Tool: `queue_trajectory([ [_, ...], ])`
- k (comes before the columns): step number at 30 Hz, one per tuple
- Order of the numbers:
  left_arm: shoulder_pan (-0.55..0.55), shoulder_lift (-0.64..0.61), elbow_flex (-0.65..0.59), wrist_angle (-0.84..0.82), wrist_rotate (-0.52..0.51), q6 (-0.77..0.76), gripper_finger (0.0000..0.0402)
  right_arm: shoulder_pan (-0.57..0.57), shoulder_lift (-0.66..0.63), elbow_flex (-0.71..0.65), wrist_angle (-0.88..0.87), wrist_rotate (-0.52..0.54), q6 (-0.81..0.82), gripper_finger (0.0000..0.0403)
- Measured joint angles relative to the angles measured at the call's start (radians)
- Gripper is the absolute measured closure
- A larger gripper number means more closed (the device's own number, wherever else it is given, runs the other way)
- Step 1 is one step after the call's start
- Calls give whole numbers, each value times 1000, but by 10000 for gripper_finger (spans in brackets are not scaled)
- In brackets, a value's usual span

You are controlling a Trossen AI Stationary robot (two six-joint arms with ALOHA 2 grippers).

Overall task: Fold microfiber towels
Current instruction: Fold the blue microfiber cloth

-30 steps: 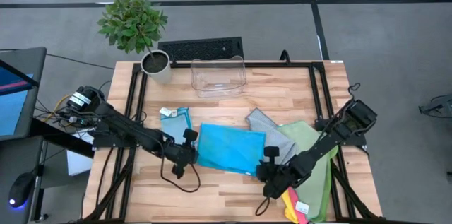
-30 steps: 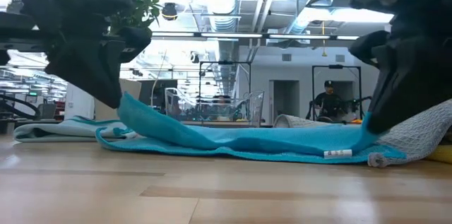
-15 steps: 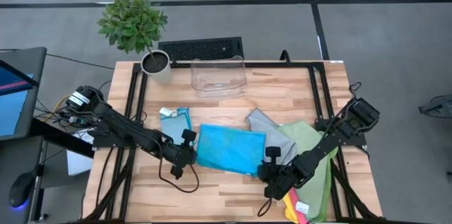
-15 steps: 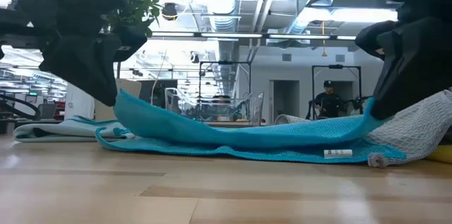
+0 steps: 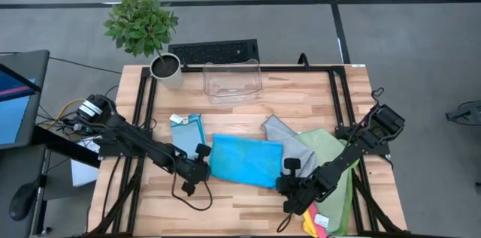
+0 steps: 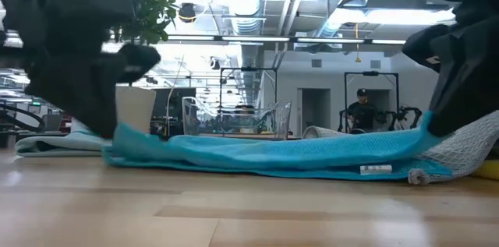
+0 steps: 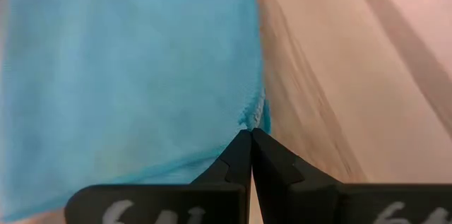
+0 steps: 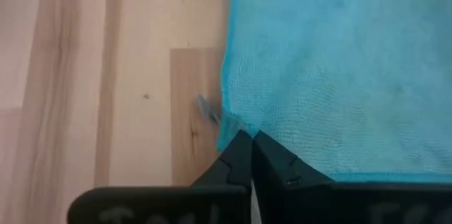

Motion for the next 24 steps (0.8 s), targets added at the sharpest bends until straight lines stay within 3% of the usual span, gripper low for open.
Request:
queue_trajectory([
  [10,-2,41,3,-2,-5,-11,401,-1,0,-11,6,-6,1,368],
  [17,-2,40,7,3,65,-19,402,0,0,-11,7,-11,-5,365],
  [24,0,37,7,-54,-93,-15,402,-1,0,-11,4,-12,-8,365],
])
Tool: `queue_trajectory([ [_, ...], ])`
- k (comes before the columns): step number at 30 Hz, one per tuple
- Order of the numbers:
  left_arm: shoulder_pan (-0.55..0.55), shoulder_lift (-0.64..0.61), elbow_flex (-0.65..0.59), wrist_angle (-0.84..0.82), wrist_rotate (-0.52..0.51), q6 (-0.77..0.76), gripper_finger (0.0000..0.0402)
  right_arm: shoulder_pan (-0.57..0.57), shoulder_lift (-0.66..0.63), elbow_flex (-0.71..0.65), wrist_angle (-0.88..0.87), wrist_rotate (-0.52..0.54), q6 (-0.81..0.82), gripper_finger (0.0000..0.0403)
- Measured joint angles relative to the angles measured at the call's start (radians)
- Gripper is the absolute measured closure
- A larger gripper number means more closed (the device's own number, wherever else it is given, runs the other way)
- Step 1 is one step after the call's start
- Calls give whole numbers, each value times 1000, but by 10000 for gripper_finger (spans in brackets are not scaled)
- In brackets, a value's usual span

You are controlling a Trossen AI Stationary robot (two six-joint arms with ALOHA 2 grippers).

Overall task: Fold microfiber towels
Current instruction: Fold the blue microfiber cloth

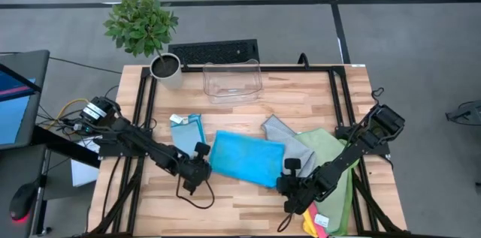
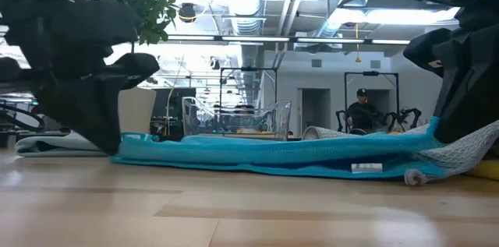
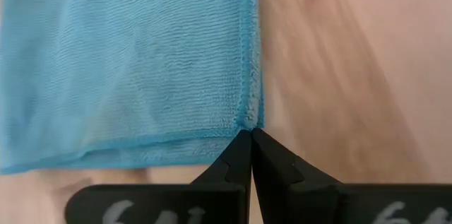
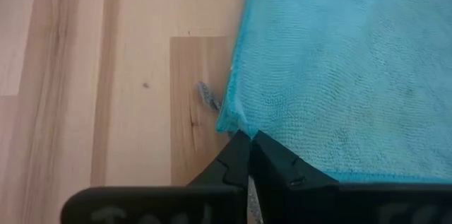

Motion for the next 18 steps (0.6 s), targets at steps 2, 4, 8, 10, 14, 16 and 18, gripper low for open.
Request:
queue_trajectory([
  [2,-1,-10,0,-3,-12,18,402,0,0,0,-1,0,0,368],
  [4,-2,-31,0,-18,-27,24,402,0,0,0,-1,-1,0,372],
  [8,0,-93,0,-43,-73,36,402,0,0,0,-2,3,-1,379],
  [10,0,-127,0,-63,-133,63,402,-2,0,0,-4,6,-1,380],
  [14,1,-149,-1,-63,-242,95,402,-10,0,0,-6,6,-1,373],
  [16,2,-133,-19,-55,-217,98,402,-12,0,0,-6,7,4,371],
  [18,1,-101,-42,-54,-189,89,402,-15,0,0,-4,9,4,372],
])
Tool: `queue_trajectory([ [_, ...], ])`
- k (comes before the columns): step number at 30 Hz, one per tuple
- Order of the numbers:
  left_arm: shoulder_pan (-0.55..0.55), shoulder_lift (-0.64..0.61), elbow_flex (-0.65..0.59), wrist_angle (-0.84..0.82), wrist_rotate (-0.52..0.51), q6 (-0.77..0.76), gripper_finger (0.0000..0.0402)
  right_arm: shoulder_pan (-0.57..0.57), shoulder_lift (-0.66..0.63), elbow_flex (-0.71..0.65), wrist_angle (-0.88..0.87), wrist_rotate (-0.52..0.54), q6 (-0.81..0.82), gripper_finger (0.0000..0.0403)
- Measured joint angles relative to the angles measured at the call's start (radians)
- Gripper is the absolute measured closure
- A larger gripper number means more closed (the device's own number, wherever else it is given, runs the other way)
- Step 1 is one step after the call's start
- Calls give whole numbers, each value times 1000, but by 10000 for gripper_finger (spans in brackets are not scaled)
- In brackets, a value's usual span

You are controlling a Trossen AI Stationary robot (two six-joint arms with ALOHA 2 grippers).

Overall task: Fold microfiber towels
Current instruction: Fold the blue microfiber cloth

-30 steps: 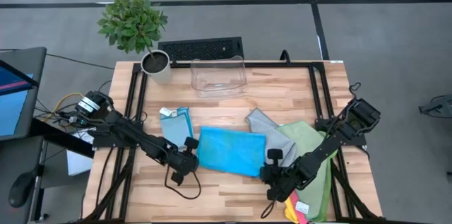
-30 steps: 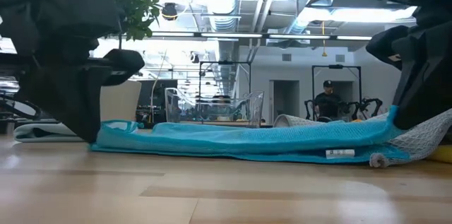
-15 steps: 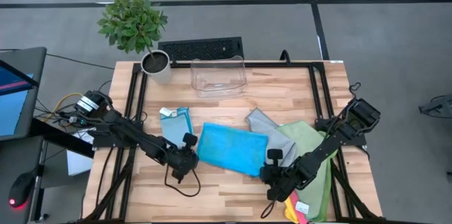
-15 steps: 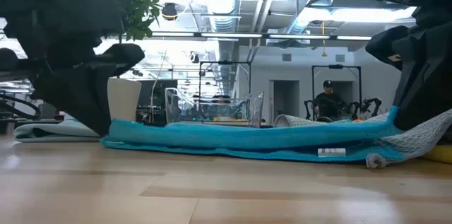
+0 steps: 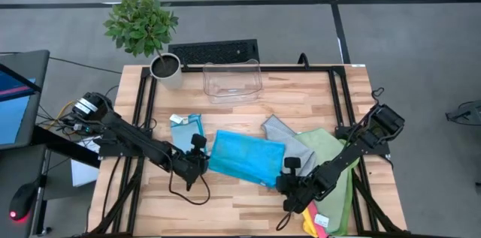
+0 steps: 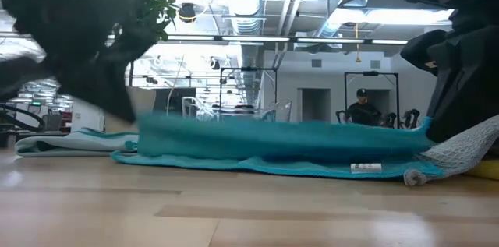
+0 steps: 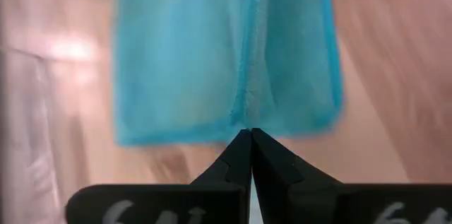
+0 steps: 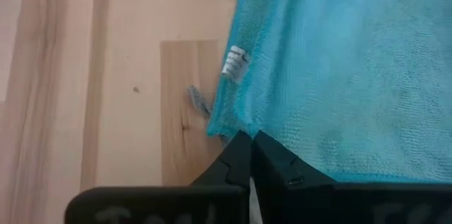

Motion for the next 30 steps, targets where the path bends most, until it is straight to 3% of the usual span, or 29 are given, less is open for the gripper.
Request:
queue_trajectory([
  [8,-5,120,-9,60,46,-24,401,0,0,0,6,-1,3,376],
  [15,-6,82,-9,75,8,-93,401,2,0,0,9,-1,22,372],
  [20,-6,63,-9,75,99,-132,401,2,0,0,14,-12,22,370],
  [30,-6,71,-10,87,107,-153,401,1,-5,42,21,-55,-28,289],
])
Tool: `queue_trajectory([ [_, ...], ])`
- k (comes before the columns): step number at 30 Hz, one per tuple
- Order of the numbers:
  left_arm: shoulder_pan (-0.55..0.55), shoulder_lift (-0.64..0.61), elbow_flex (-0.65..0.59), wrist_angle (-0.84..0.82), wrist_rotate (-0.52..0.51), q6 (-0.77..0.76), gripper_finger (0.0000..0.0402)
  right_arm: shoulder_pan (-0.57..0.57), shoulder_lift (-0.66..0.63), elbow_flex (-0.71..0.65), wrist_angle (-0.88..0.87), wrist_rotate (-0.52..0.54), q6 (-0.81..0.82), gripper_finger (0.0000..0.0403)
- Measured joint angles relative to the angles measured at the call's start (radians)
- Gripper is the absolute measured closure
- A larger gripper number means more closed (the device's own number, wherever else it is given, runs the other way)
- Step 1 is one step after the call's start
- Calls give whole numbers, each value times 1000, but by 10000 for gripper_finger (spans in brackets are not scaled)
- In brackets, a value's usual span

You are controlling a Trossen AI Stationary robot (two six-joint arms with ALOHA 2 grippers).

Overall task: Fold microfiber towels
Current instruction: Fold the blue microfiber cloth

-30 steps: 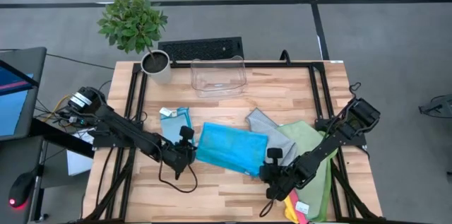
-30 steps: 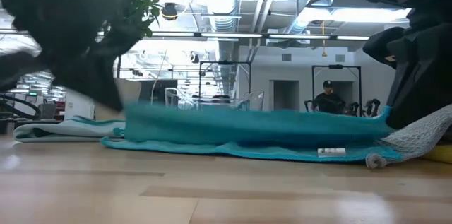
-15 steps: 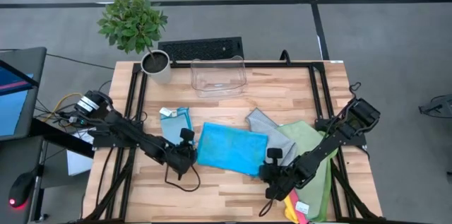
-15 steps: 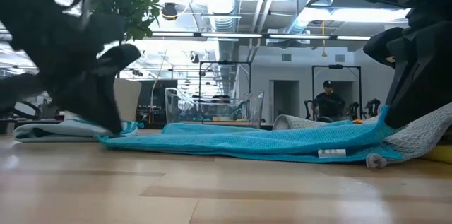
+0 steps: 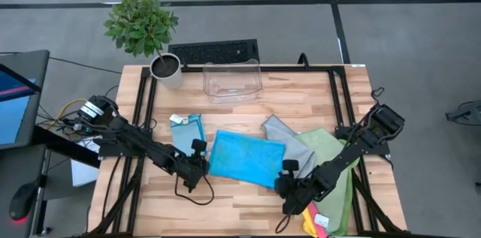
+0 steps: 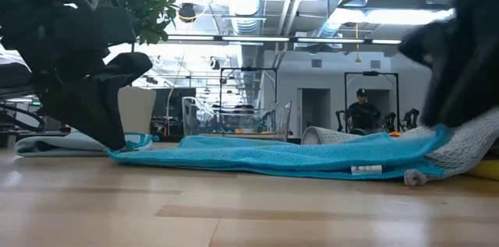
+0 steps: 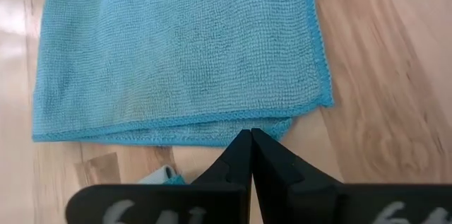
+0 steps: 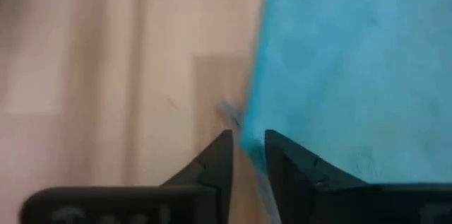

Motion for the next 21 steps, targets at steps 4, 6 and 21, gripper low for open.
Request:
queue_trajectory([
  [4,0,0,-11,30,0,-5,401,-9,-10,92,-22,4,-90,254],
  [6,0,0,-22,58,-1,-8,401,-21,-10,134,-42,25,-139,240],
  [21,-1,0,-89,164,6,-88,401,-361,72,183,306,2,-649,238],
])
